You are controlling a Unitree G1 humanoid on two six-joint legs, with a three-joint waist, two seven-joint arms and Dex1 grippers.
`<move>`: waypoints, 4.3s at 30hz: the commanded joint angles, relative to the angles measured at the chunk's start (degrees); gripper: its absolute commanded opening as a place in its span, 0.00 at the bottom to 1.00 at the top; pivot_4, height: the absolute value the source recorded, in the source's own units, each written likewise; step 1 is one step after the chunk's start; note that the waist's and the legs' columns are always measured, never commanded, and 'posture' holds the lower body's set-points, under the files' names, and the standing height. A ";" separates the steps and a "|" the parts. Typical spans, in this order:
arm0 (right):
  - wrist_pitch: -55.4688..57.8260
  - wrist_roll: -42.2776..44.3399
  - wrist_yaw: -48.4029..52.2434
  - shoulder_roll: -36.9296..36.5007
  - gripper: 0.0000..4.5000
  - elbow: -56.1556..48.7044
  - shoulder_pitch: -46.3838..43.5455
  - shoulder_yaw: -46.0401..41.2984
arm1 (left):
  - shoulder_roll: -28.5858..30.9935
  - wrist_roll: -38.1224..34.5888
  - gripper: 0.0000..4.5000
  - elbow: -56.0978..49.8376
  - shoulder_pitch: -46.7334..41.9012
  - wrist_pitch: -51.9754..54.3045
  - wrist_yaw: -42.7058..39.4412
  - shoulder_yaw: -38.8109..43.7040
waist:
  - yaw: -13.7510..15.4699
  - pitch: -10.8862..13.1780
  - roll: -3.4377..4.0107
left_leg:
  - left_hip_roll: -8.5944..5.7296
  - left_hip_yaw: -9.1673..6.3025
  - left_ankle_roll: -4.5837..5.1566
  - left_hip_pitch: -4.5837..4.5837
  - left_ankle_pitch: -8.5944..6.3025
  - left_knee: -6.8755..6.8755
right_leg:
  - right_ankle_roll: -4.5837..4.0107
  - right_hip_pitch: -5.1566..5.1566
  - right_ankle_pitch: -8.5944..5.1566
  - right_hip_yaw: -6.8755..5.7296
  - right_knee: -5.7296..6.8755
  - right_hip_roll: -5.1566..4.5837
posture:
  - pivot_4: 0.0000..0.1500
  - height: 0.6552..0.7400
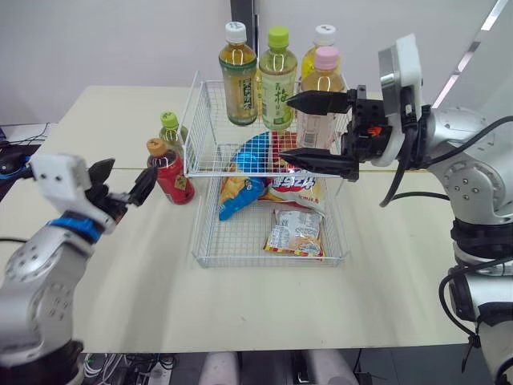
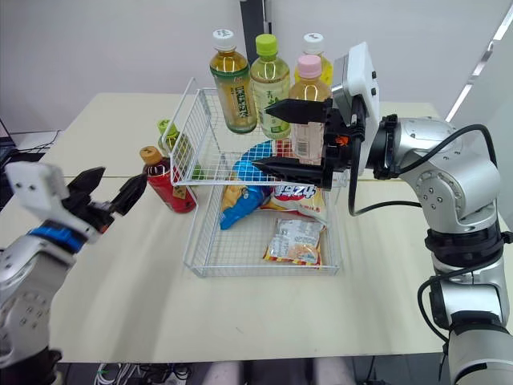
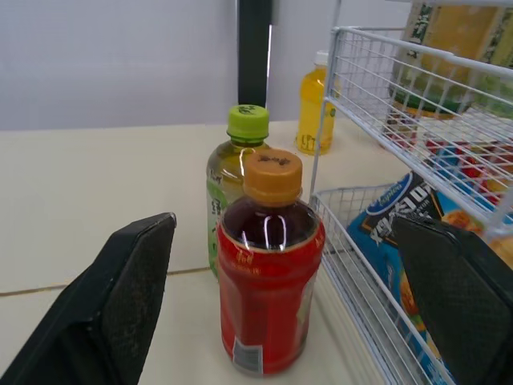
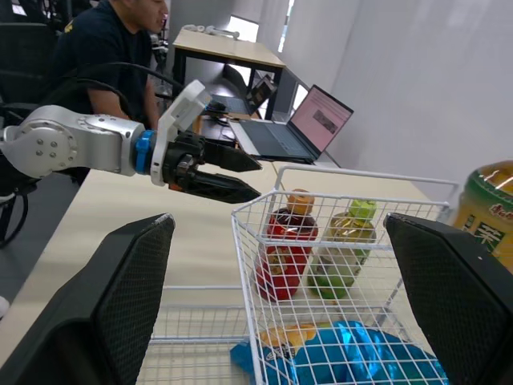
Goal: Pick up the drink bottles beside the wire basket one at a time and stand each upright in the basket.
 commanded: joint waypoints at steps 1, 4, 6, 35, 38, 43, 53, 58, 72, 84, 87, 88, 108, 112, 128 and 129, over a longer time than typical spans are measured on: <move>1.22 1.10 -2.17 -0.87 1.00 -3.78 0.13 -2.52 | 0.28 4.82 0.99 6.16 -6.63 -3.76 1.20 -4.62 | 0.13 0.00 0.00 | 0.00 -0.03 0.00 0.00 0.00 0.00 | 0.00 0.00 0.00 -0.03 0.01 0.00 | 1.00 1.00; 2.49 1.55 -3.75 -1.47 1.00 -5.49 0.69 -3.32 | -0.71 6.73 0.99 10.91 -10.66 -5.49 0.98 -7.25 | 0.20 0.00 0.00 | -0.02 -0.04 0.00 -0.02 0.00 0.01 | 0.01 0.00 0.00 -0.05 0.02 0.00 | 1.00 1.00; 3.22 1.81 -4.60 -1.79 1.00 -6.05 0.69 -3.72 | -0.92 7.63 0.99 13.03 -12.11 -6.69 0.23 -8.36 | 0.02 0.00 0.00 | -0.03 0.02 0.00 -0.02 0.00 0.01 | 0.04 0.00 0.02 0.01 -0.01 -0.04 | 1.00 1.00; 4.93 4.02 -6.63 -3.77 1.00 -7.62 0.88 -5.28 | 7.83 -1.09 0.30 15.39 -22.18 -1.34 -8.40 -2.44 | -0.21 0.06 -0.07 | 0.02 -0.02 0.00 -0.06 0.00 -0.03 | 0.07 -0.06 0.04 -0.04 -0.01 -0.01 | 1.00 1.00; 4.95 4.59 -6.07 -3.41 1.00 -6.59 0.58 -5.43 | 16.02 -6.62 0.30 16.56 -27.37 3.56 -15.89 -0.93 | -0.04 0.16 -0.22 | 0.03 -0.17 -0.01 -0.16 0.00 -0.03 | 0.09 -0.10 0.02 -0.19 -0.04 0.04 | 1.00 1.00; 3.89 4.42 -5.61 -2.78 1.00 -5.66 0.40 -5.52 | 27.85 -13.85 0.30 21.78 -40.54 12.00 -26.93 -2.64 | -0.01 0.18 -0.21 | -0.07 -0.08 -0.01 -0.18 -0.01 -0.06 | 0.14 -0.06 0.00 -0.16 -0.18 -0.09 | 1.00 1.00; 2.10 2.65 -6.79 -2.85 1.00 -6.35 1.65 -5.57 | 24.22 -14.17 0.30 32.51 -68.21 15.62 -35.32 -13.66 | 0.13 0.19 -0.18 | -0.07 -0.11 -0.01 -0.18 0.00 -0.01 | 0.36 -0.05 -0.14 -0.20 -0.09 -0.04 | 1.00 1.00; 2.70 2.41 -8.41 -3.69 1.00 -7.96 2.83 -6.55 | 17.17 -9.97 0.30 35.60 -69.93 11.99 -37.00 -18.45 | 0.09 0.20 -0.13 | -0.05 -0.10 0.00 -0.12 0.00 -0.02 | 0.32 -0.07 -0.12 -0.17 0.03 -0.03 | 1.00 1.00; 6.45 4.79 -14.37 -5.46 1.00 -13.79 6.03 -9.81 | 2.88 -2.64 0.30 34.74 -61.92 5.01 -38.18 -25.12 | -0.11 0.24 -0.07 | -0.06 0.04 0.00 -0.16 0.00 -0.01 | 0.15 -0.15 -0.03 -0.01 0.03 -0.05 | 1.00 1.00; 7.72 6.09 -16.55 -6.25 1.00 -15.09 6.24 -10.36 | -3.67 2.87 0.30 41.45 -62.23 -2.12 -38.87 -25.41 | -0.09 0.23 -0.06 | -0.09 0.06 0.00 -0.17 0.00 -0.01 | 0.16 -0.14 -0.03 0.01 0.01 -0.04 | 1.00 1.00; 7.63 6.36 -16.66 -6.46 1.00 -15.08 6.26 -10.28 | -4.19 2.70 0.47 41.52 -62.06 -2.18 -38.84 -25.04 | -0.02 0.23 -0.06 | -0.09 0.05 0.00 -0.17 0.00 -0.01 | 0.16 -0.14 -0.03 0.00 0.00 -0.05 | 1.00 1.00; 7.57 6.42 -16.65 -6.52 1.00 -15.07 6.29 -10.23 | -4.30 2.47 0.52 41.35 -62.02 -2.02 -38.78 -24.81 | -0.02 0.23 -0.06 | -0.09 0.05 0.00 -0.17 0.00 -0.01 | 0.16 -0.14 -0.03 0.00 0.00 -0.05 | 1.00 1.00; 5.15 8.42 -10.06 -3.91 1.00 -9.56 2.70 -6.79 | 10.81 -7.62 0.99 14.65 -42.62 13.55 -17.69 0.32 | -0.84 0.15 0.10 | -0.01 0.00 0.00 -0.02 0.01 -0.01 | 0.16 -0.07 -0.03 -0.01 0.08 -0.03 | 1.00 1.00; 2.41 7.21 -7.40 -0.79 1.00 -6.52 1.34 -4.11 | 12.44 -9.40 0.99 -0.37 -20.26 19.65 -12.79 17.11 | -1.66 0.14 0.11 | -0.02 0.19 -0.01 0.02 -0.02 -0.06 | 0.17 -0.05 -0.02 0.17 0.02 -0.12 | 1.00 1.00; -2.63 3.14 0.04 2.79 1.00 0.33 -1.65 -0.98 | -11.94 -9.00 0.99 -14.45 26.48 -0.07 -8.68 23.64 | 0.93 -0.11 -0.30 | -0.02 -0.03 0.00 0.01 0.00 0.03 | 0.07 0.05 0.02 0.05 -0.05 -0.15 | 1.00 1.00; -2.61 3.07 0.06 2.78 1.00 0.30 -1.62 -1.04 | -10.67 -8.97 0.99 -13.88 25.00 -0.09 -7.94 22.77 | 0.99 -0.12 -0.29 | -0.01 -0.05 0.01 0.02 0.01 0.03 | 0.03 0.05 0.03 0.04 -0.02 -0.12 | 1.00 1.00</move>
